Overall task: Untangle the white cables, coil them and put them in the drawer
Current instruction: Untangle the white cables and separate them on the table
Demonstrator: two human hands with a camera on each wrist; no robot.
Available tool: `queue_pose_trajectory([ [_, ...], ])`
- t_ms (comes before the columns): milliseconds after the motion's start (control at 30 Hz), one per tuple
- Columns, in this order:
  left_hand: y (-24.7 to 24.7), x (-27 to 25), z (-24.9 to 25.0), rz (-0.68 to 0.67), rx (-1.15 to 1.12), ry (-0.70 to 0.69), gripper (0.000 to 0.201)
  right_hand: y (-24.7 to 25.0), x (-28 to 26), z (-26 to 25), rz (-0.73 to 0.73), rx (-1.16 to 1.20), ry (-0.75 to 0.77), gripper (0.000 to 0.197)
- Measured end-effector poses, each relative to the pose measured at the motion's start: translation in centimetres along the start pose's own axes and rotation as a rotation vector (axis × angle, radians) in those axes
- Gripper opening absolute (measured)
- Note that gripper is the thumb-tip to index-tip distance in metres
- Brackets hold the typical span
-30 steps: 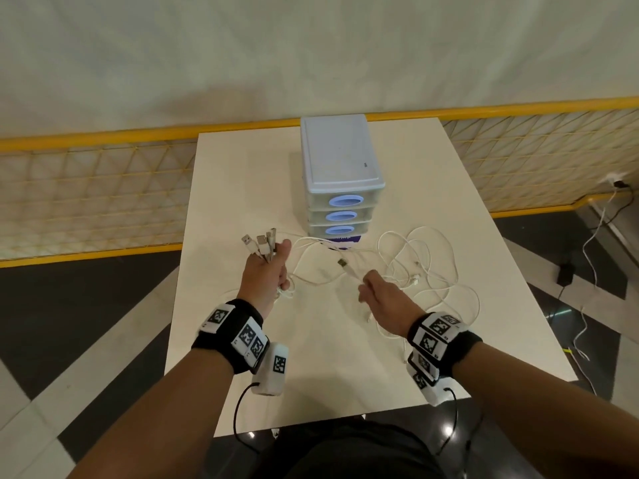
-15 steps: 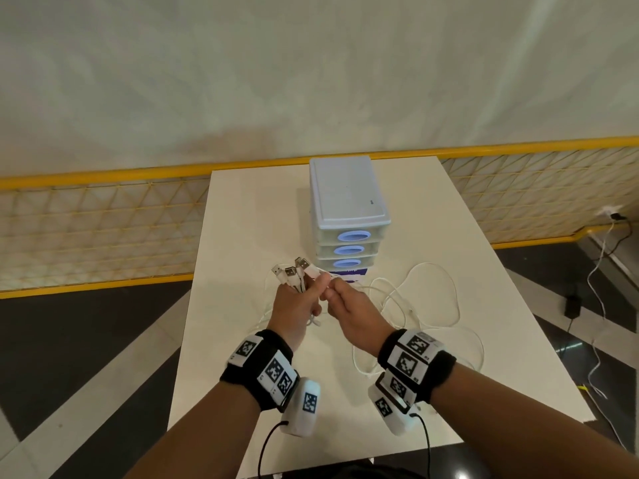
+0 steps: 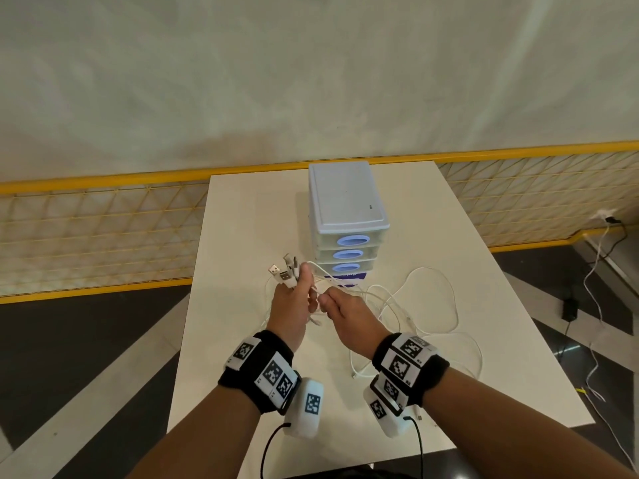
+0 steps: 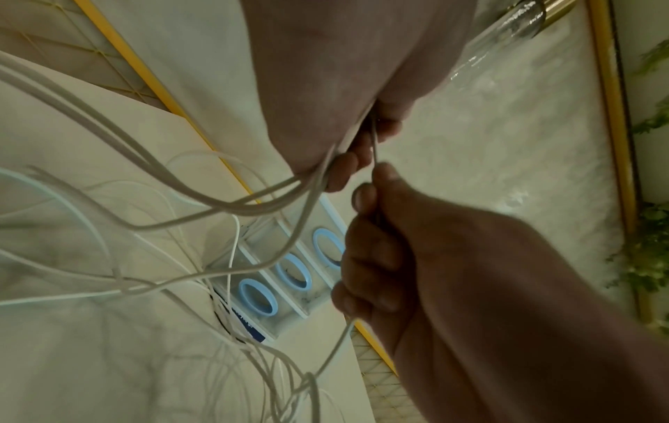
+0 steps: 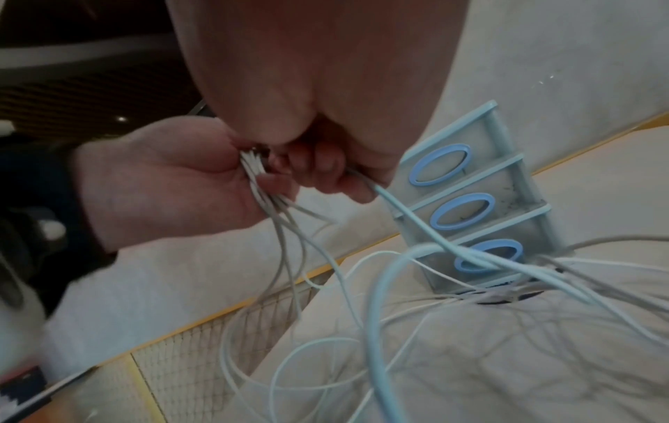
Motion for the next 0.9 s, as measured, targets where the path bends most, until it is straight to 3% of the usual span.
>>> queue_pose_trajectory([
  [100,0.5,0.4,-0.1,0.036,-0.034,0.030,0.040,0.0,-0.2,0.8,-0.020,-0.053,0.004,0.023],
  [267,0.7,0.6,0.7,0.139,-0.393,0.209,0.038,-0.8,-0.5,1.7,-0.070,-0.102,0.009,0.030],
  [400,2.4,1.8,3.1,0.193,-0.403,0.165,0.037,-1.1,0.3,2.5,-0.122,-0.215,0.013,0.032],
  [600,10.0,5.5,9.0,0.326,-0.455,0.050,0.040,3.7,-1.2,10.4,-0.177,-0.398,-0.179,0.029],
  [733,11.0,5.6,8.7,0.367,-0.479,0.015,0.041,4.1,-0.9,12.0,-0.190,-0.435,-0.219,0.027],
  [800,10.6,5.2,7.9,0.363,-0.433,-0.003,0.039,4.5,-0.7,12.9,-0.168,-0.450,-0.251,0.029],
  [900,8.2,4.0,6.1,0.237,-0.212,-0.068,0.031,5.4,-0.5,12.7,-0.097,-0.464,-0.266,0.032],
])
Point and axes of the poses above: each hand's wrist, its own x-axis towards the middle knuckle, its own y-axis out of the back of the hand, z = x × y, the point moved 10 cm from there along x, towards the middle knuckle, and after that the axes turned 15 degrees about z, right-handed, at the moved point
